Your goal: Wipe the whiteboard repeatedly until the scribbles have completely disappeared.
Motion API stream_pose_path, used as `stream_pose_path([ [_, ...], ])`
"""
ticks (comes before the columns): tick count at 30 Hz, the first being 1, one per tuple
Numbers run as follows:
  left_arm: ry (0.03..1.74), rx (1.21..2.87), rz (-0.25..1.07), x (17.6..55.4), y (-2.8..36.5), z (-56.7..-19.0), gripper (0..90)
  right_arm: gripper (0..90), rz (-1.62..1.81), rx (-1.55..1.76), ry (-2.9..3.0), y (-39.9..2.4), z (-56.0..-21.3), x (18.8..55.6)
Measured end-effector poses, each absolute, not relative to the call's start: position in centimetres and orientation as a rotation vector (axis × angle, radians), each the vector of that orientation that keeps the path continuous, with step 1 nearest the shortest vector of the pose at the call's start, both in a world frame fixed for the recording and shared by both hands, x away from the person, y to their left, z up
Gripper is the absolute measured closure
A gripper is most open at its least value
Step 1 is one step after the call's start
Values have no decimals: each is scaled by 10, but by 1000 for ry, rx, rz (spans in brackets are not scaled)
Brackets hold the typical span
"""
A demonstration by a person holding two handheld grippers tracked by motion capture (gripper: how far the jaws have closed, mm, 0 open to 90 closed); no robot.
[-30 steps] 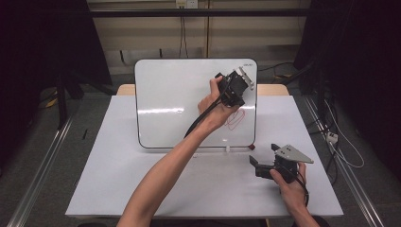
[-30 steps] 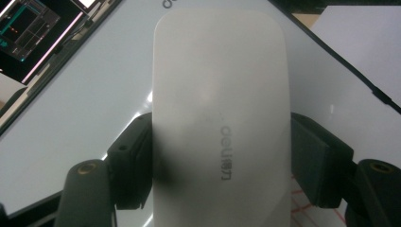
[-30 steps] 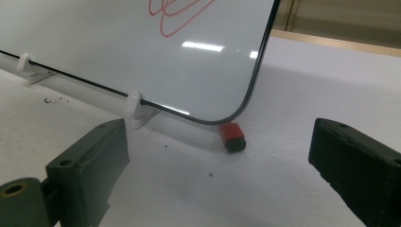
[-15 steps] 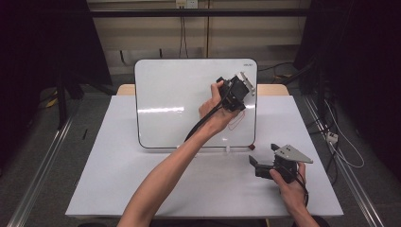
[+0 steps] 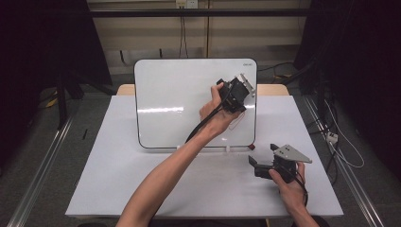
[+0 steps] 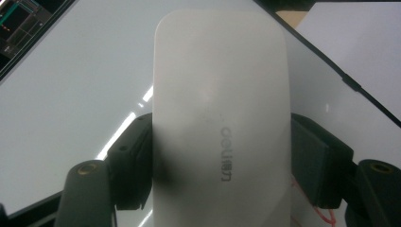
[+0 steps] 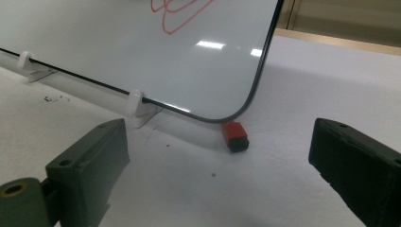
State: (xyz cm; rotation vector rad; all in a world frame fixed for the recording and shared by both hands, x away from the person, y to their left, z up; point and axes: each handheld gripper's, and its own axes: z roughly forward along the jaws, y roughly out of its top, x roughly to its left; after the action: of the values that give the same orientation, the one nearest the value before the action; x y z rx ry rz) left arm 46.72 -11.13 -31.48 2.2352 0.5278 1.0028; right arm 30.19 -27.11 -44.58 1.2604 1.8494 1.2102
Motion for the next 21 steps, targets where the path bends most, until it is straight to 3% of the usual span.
stream_pose_path([
  [21,642,2166,1003,483,-109,-292,310,56,1216,1261,1843,-274,-445,300],
])
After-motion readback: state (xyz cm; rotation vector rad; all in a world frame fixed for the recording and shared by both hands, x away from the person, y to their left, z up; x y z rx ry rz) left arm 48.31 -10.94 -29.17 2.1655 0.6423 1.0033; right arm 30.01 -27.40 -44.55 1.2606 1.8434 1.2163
